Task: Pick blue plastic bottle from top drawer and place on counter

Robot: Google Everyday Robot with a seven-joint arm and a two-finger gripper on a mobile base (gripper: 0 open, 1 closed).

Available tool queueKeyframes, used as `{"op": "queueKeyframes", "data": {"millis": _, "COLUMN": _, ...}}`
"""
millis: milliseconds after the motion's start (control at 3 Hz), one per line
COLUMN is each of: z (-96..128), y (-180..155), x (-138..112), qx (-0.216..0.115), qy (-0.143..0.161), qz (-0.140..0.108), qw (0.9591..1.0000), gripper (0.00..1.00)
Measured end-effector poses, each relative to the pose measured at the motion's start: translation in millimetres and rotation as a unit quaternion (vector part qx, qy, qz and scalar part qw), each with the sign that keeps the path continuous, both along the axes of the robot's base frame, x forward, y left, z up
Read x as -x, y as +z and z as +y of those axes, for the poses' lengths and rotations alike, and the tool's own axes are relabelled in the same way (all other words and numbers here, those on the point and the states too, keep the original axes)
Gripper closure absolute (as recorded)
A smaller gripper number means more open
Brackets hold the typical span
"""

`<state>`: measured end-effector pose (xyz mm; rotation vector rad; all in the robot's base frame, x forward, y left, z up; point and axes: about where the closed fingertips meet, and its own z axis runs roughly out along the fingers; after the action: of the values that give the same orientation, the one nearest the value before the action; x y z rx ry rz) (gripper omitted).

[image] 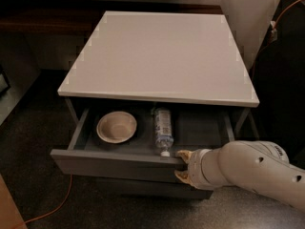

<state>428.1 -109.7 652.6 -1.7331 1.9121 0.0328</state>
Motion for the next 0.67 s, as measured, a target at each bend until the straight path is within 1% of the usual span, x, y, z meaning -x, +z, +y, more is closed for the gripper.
{"op": "queueKeyframes", "data": {"millis": 667, "z": 0.0, "y": 0.0, "x": 0.1, "qx": 0.000, "qy": 0.000, "qz": 0.000, "qw": 1.0000, "gripper": 1.00}}
